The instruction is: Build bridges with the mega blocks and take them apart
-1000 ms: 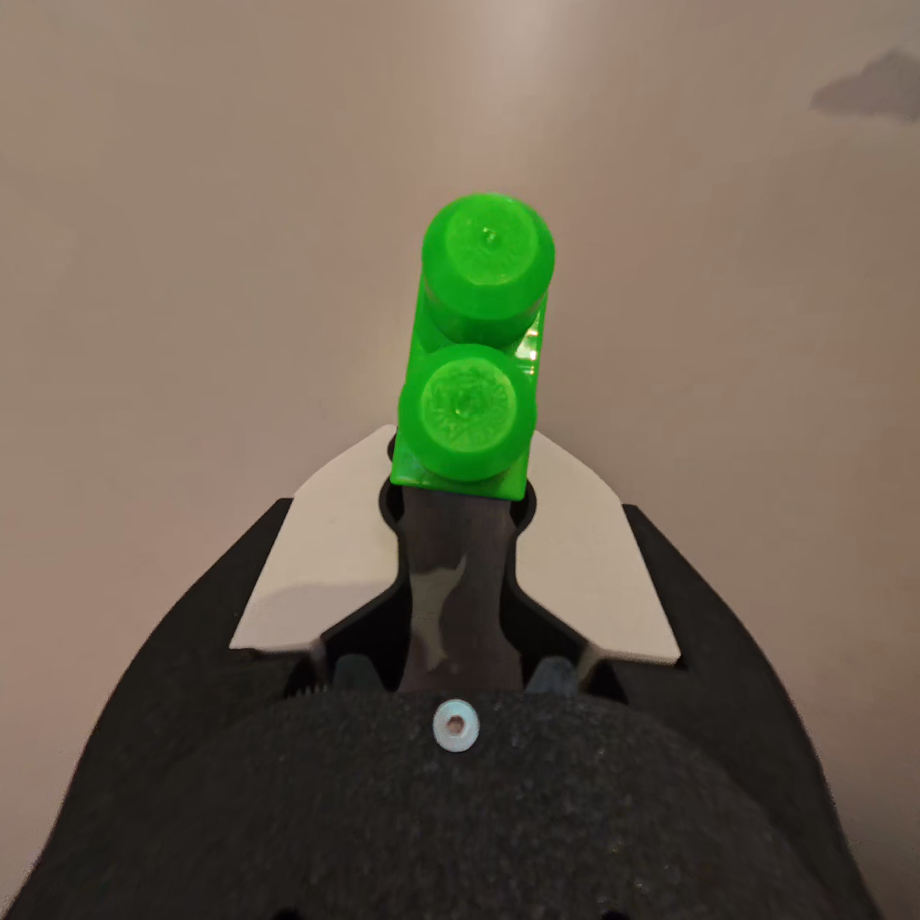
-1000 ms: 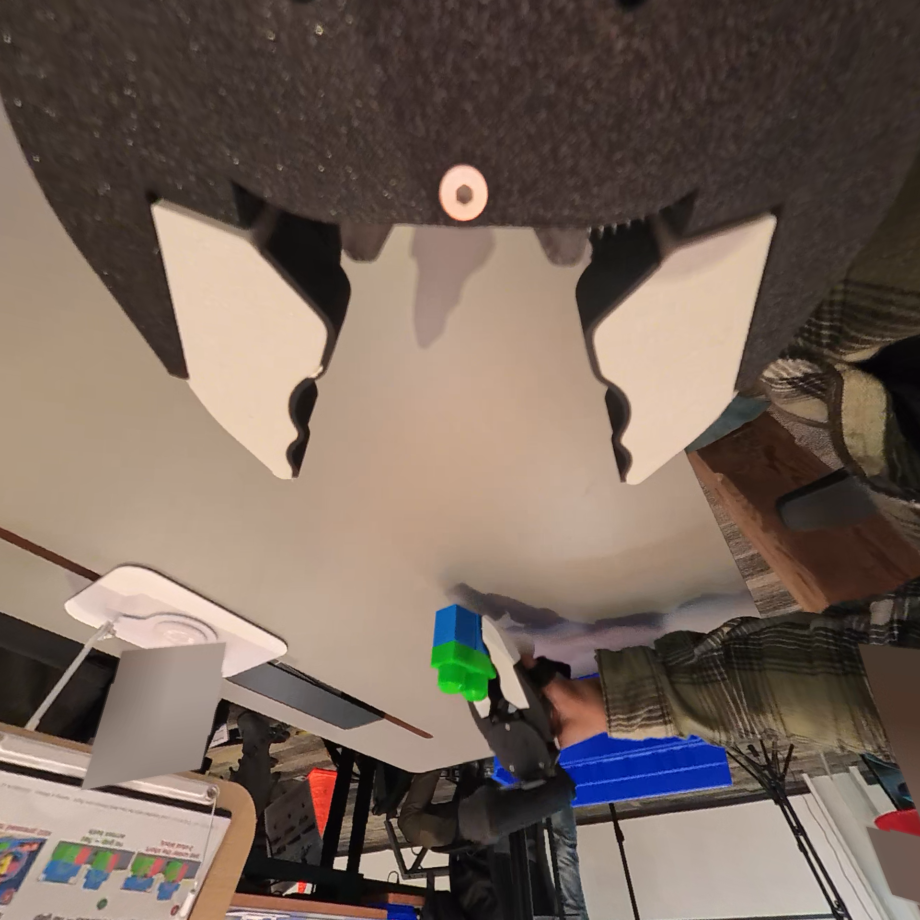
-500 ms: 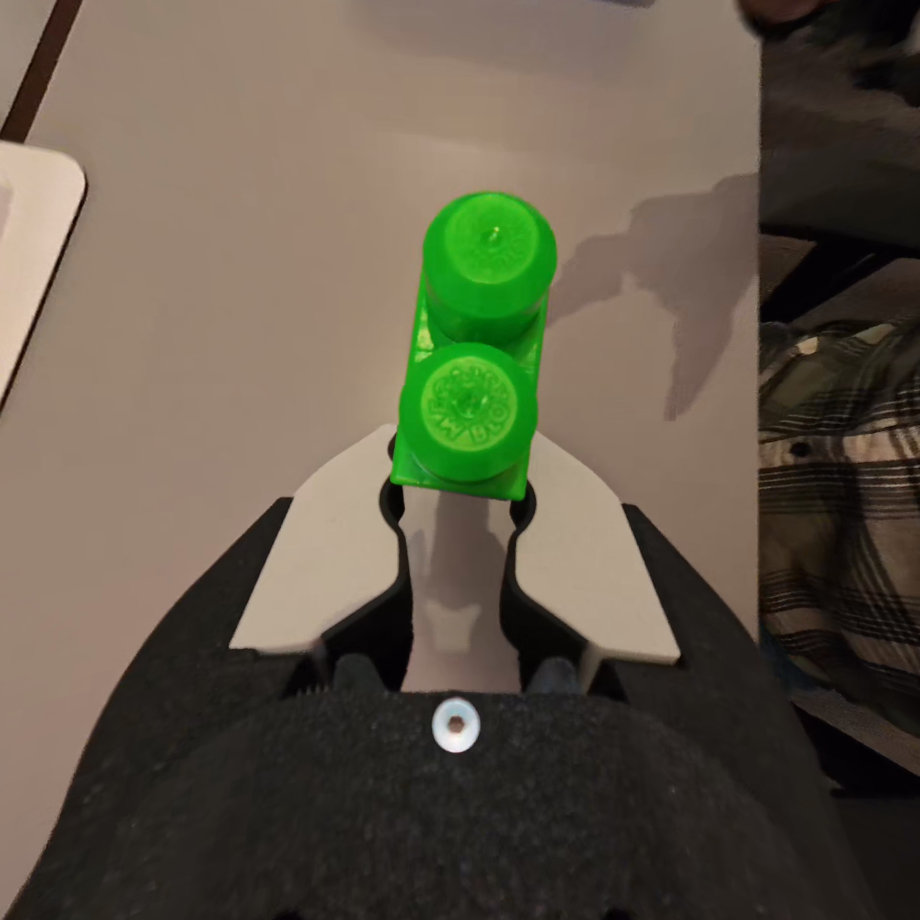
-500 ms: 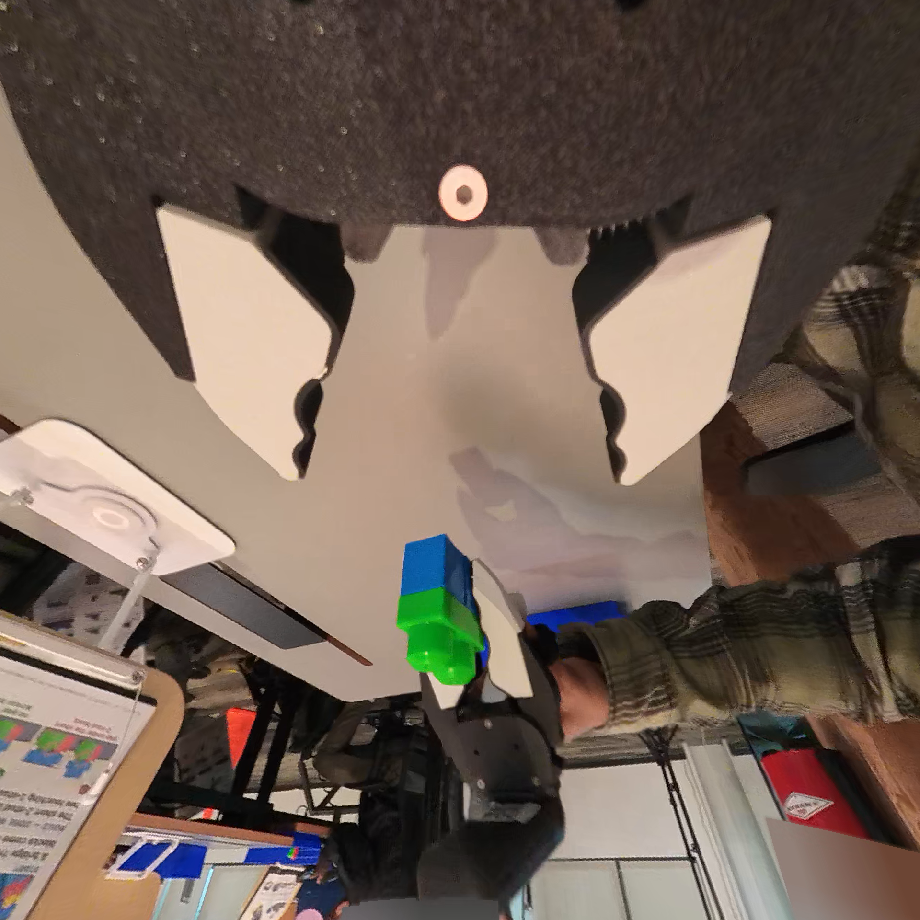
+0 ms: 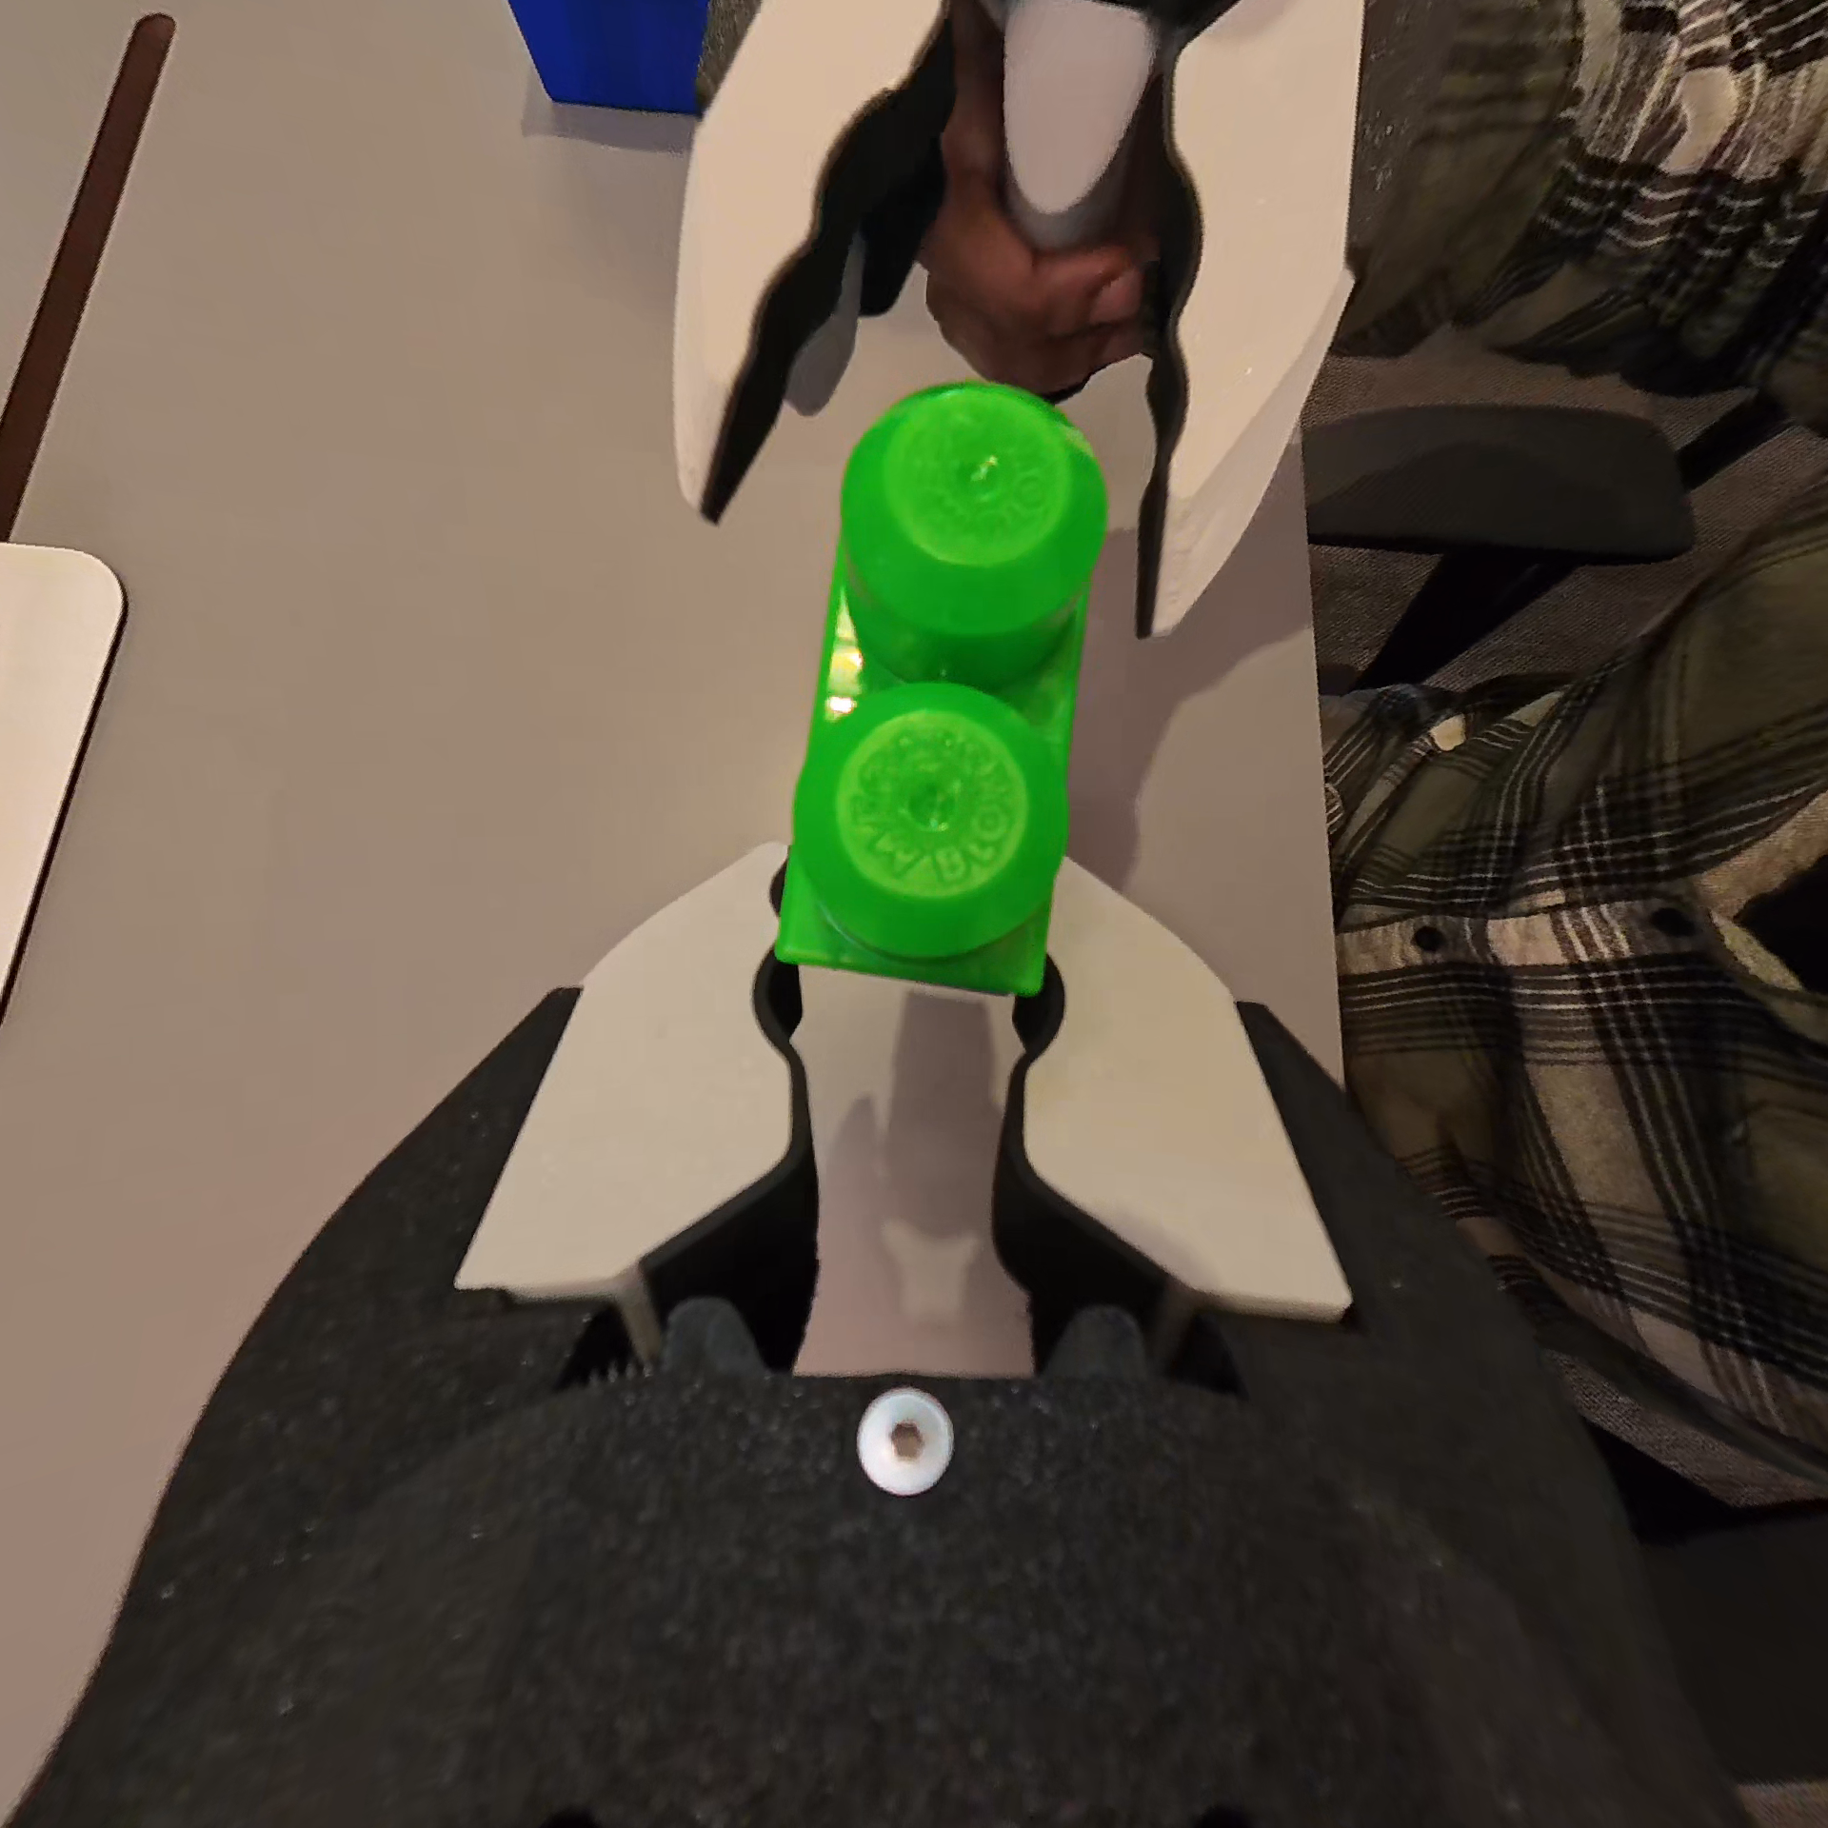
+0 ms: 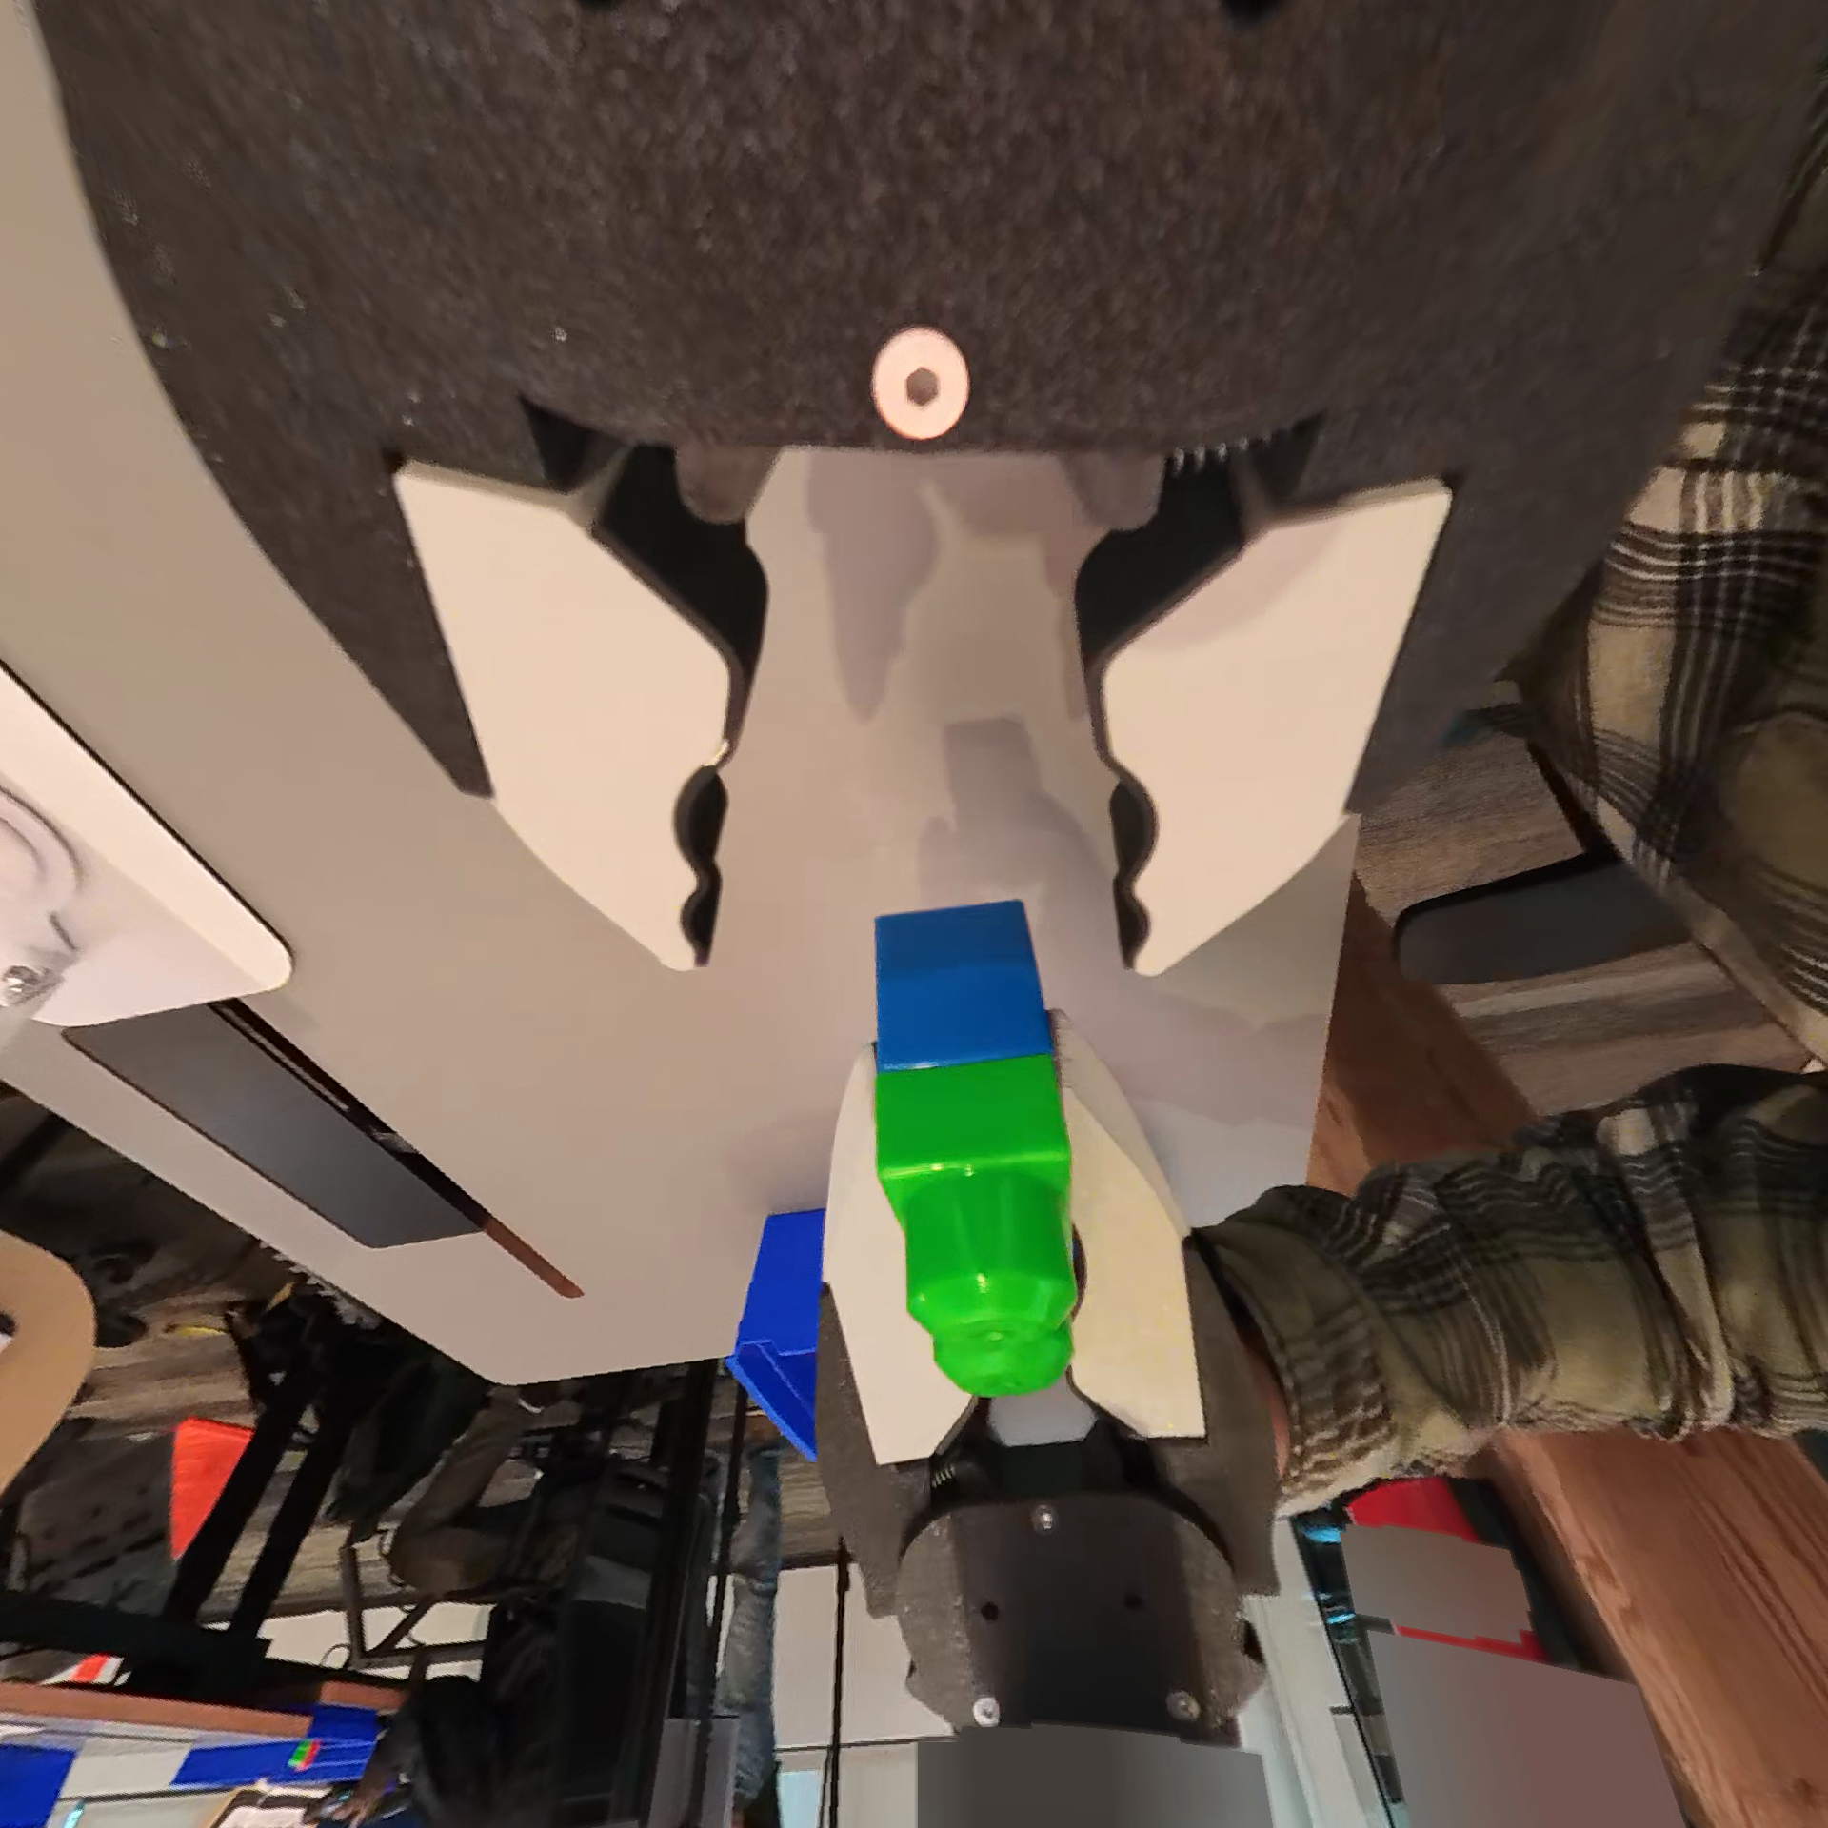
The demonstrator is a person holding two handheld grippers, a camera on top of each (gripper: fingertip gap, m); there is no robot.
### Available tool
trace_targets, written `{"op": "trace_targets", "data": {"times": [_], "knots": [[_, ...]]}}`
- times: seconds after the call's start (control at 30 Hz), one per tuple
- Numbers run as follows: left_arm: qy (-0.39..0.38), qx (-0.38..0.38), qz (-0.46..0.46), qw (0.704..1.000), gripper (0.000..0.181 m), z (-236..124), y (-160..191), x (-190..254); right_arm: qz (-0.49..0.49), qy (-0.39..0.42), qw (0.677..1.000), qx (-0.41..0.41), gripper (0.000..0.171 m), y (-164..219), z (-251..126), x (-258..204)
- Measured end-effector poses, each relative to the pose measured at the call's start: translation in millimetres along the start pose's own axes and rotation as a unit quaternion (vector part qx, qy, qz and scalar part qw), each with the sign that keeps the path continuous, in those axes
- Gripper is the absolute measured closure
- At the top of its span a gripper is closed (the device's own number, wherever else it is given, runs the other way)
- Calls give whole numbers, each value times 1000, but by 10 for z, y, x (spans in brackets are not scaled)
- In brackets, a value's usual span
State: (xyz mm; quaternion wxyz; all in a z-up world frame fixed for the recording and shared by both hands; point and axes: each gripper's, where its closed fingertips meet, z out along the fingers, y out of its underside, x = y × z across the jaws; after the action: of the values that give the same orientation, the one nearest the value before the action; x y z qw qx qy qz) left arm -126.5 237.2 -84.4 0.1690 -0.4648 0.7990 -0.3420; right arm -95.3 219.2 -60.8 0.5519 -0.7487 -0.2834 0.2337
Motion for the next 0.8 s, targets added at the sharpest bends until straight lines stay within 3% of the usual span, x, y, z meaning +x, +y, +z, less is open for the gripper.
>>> {"op": "trace_targets", "data": {"times": [0.3, 0.8], "knots": [[11, 11, -7, 1000, 140, 20, -139, 71, 20, -54, 998, 11, 136, -53, 24, -127], [4, 34, 30, 999, 141, 109, -310, -1, -13, -25, 999, -38, 137, 34, -86, -37]]}}
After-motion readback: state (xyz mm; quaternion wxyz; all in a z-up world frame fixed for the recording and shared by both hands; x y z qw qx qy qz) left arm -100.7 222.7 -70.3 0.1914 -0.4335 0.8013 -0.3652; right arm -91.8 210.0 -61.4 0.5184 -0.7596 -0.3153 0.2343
